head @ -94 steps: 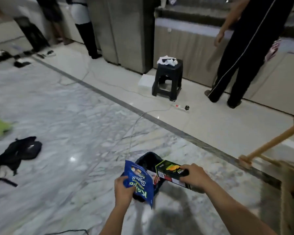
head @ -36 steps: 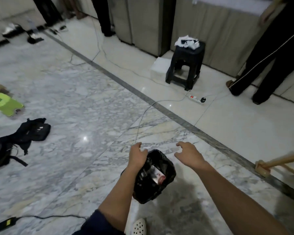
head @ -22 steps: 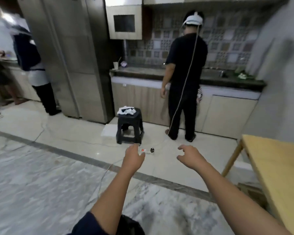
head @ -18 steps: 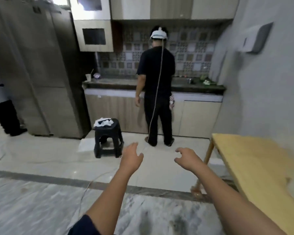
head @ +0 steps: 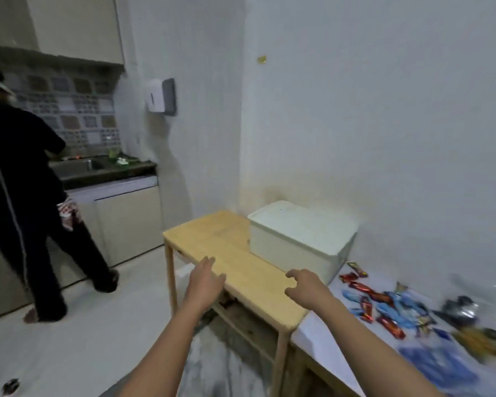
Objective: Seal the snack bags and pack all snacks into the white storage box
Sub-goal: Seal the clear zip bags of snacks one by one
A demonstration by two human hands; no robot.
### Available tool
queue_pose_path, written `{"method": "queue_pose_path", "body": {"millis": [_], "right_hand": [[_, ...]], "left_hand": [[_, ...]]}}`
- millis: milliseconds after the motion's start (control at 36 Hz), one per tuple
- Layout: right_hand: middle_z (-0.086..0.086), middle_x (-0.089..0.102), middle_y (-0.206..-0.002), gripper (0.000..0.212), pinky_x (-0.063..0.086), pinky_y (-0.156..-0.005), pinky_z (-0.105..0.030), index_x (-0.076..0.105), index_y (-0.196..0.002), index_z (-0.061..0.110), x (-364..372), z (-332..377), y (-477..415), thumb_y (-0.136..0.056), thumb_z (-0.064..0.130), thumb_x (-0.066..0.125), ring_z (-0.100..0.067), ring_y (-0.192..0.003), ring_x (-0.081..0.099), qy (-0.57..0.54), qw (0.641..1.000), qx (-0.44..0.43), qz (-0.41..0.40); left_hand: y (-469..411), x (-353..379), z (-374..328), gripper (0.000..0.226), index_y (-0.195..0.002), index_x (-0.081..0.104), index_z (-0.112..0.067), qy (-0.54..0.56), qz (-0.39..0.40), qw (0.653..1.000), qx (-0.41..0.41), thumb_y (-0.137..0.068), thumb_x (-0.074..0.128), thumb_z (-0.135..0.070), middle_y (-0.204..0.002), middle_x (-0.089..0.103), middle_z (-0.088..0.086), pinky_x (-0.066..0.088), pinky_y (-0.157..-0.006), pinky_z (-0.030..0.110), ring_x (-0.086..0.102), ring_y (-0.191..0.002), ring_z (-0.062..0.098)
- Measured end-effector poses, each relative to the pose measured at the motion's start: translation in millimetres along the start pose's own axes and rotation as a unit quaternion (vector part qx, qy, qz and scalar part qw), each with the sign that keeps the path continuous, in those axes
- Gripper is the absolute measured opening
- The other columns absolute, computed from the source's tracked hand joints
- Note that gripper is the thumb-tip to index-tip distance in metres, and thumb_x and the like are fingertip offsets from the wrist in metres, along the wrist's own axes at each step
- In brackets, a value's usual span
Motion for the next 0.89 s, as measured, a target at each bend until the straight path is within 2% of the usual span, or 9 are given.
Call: {"method": "queue_pose_path", "body": {"millis": [111, 222, 306, 417, 500, 528, 611, 806, 889], "right_hand": [[-0.009, 0.044, -0.140, 0.050, 0.044, -0.099, -0.037, 0.045, -0.135, 0.020, -30, -67, 42, -0.086, 0.024, 0.053, -0.025, -0.123, 0.049, -0.027, 0.997, 0.064, -0.039], [-0.010, 0.051, -0.135, 0.035, 0.044, -0.089, -0.034, 0.053, -0.118, 0.025, -61, -134, 81, -0.083, 0.026, 0.055, -0.027, -0.119, 0.051, -0.035, 0.990, 0.118, -0.072], [-0.005, 0.051, -0.136, 0.048, 0.045, -0.096, -0.034, 0.051, -0.131, 0.025, -83, -181, 111, -0.083, 0.029, 0.059, -0.026, -0.120, 0.052, -0.042, 0.981, 0.160, -0.101], [-0.007, 0.055, -0.130, 0.048, 0.048, -0.092, -0.034, 0.050, -0.132, 0.024, -107, -242, 145, -0.084, 0.024, 0.056, -0.025, -0.115, 0.055, -0.051, 0.967, 0.214, -0.126], [-0.009, 0.056, -0.130, 0.047, 0.047, -0.096, -0.035, 0.053, -0.129, 0.020, -119, -288, 164, -0.082, 0.023, 0.056, -0.026, -0.116, 0.054, -0.062, 0.957, 0.245, -0.144], [-0.008, 0.056, -0.130, 0.047, 0.047, -0.096, -0.036, 0.053, -0.129, 0.020, -123, -303, 170, -0.082, 0.023, 0.056, -0.026, -0.116, 0.055, -0.066, 0.953, 0.254, -0.148], [-0.007, 0.055, -0.131, 0.047, 0.046, -0.096, -0.037, 0.052, -0.130, 0.022, -136, -340, 183, -0.084, 0.026, 0.056, -0.026, -0.117, 0.053, -0.080, 0.945, 0.273, -0.161], [-0.008, 0.048, -0.137, 0.050, 0.045, -0.099, -0.036, 0.047, -0.134, 0.020, -171, -436, 181, -0.086, 0.025, 0.057, -0.025, -0.121, 0.050, -0.113, 0.929, 0.300, -0.182], [-0.007, 0.048, -0.136, 0.047, 0.044, -0.099, -0.034, 0.047, -0.134, 0.020, -186, -468, 167, -0.088, 0.026, 0.055, -0.022, -0.120, 0.049, -0.117, 0.929, 0.296, -0.187]], "left_hand": [[11, 63, -61, 0.058, -0.146, 0.025, -0.014, 0.006, 0.077, 0.996, 0.041, -0.095, 0.048, -0.032, -0.156, 0.017, 0.004, 0.020, -0.115, 0.036, 0.016, -0.144, 0.022], [25, 113, -127, 0.056, -0.145, 0.028, -0.014, 0.032, 0.112, 0.988, 0.100, -0.095, 0.049, -0.030, -0.153, 0.027, 0.004, 0.025, -0.114, 0.036, 0.024, -0.141, 0.021], [40, 150, -173, 0.055, -0.143, 0.031, -0.012, 0.041, 0.141, 0.980, 0.133, -0.094, 0.050, -0.026, -0.150, 0.033, 0.006, 0.028, -0.112, 0.034, 0.031, -0.137, 0.022], [59, 200, -228, 0.050, -0.139, 0.037, -0.010, 0.049, 0.174, 0.968, 0.175, -0.093, 0.052, -0.019, -0.145, 0.041, 0.008, 0.032, -0.104, 0.028, 0.038, -0.132, 0.023], [67, 239, -262, 0.050, -0.140, 0.038, -0.012, 0.069, 0.206, 0.959, 0.183, -0.092, 0.053, -0.017, -0.144, 0.040, 0.005, 0.041, -0.087, 0.021, 0.042, -0.129, 0.020], [69, 254, -273, 0.051, -0.140, 0.037, -0.012, 0.069, 0.216, 0.956, 0.186, -0.092, 0.054, -0.018, -0.145, 0.039, 0.005, 0.042, -0.088, 0.022, 0.042, -0.129, 0.021], [73, 296, -307, 0.052, -0.141, 0.036, -0.012, 0.053, 0.242, 0.947, 0.202, -0.093, 0.053, -0.023, -0.147, 0.037, 0.007, 0.034, -0.109, 0.033, 0.037, -0.134, 0.023], [71, 381, -378, 0.054, -0.143, 0.031, -0.014, 0.051, 0.284, 0.929, 0.230, -0.093, 0.051, -0.025, -0.149, 0.033, 0.007, 0.029, -0.113, 0.037, 0.033, -0.136, 0.024], [58, 410, -397, 0.054, -0.143, 0.031, -0.016, 0.068, 0.283, 0.932, 0.216, -0.094, 0.051, -0.024, -0.150, 0.033, 0.006, 0.036, -0.107, 0.032, 0.035, -0.135, 0.024]]}}
Point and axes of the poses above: each hand's wrist, its own y-axis away from the middle knuckle, its own x-axis out of the palm, z = x × y, the point moved 8 cm from there along -y, towards the middle knuckle
